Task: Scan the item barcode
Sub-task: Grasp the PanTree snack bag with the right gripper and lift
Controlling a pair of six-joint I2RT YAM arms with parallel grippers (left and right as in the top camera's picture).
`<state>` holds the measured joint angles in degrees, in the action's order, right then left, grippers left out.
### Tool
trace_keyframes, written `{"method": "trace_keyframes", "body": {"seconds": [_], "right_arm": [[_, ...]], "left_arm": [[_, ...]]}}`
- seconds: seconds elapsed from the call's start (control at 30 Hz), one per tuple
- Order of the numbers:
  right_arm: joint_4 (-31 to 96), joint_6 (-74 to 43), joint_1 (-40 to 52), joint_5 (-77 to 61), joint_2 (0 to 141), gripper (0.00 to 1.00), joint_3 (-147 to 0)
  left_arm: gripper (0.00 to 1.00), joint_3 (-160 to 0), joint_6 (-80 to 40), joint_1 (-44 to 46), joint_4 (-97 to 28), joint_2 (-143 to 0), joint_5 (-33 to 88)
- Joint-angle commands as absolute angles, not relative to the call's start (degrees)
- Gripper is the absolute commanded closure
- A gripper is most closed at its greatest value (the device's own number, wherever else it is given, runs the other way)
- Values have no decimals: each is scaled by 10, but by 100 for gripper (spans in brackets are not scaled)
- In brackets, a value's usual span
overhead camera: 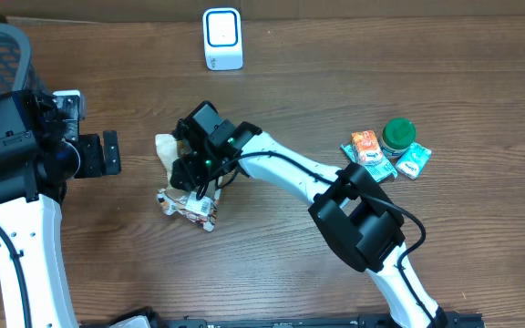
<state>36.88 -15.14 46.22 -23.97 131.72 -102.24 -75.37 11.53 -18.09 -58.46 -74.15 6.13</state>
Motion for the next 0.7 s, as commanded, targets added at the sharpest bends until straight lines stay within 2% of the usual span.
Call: {"method": "trace_keyframes", "body": {"seconds": [0.0,0.33,0.43,0.67], "right_arm": [[434,-157,406,-199,1314,41,-1032],[571,-102,325,-210,1263,39,-1082],[600,-95,305,-177,1237,36,-1103],[516,-31,266,-97,1240,37,-1095]], "left_arm": [[1,-760,107,-181,-583,-739,59],[1,-760,107,-181,-583,-739,59],[1,-760,107,-181,-583,-739,59],[0,-760,107,-181,-583,-739,59]]}}
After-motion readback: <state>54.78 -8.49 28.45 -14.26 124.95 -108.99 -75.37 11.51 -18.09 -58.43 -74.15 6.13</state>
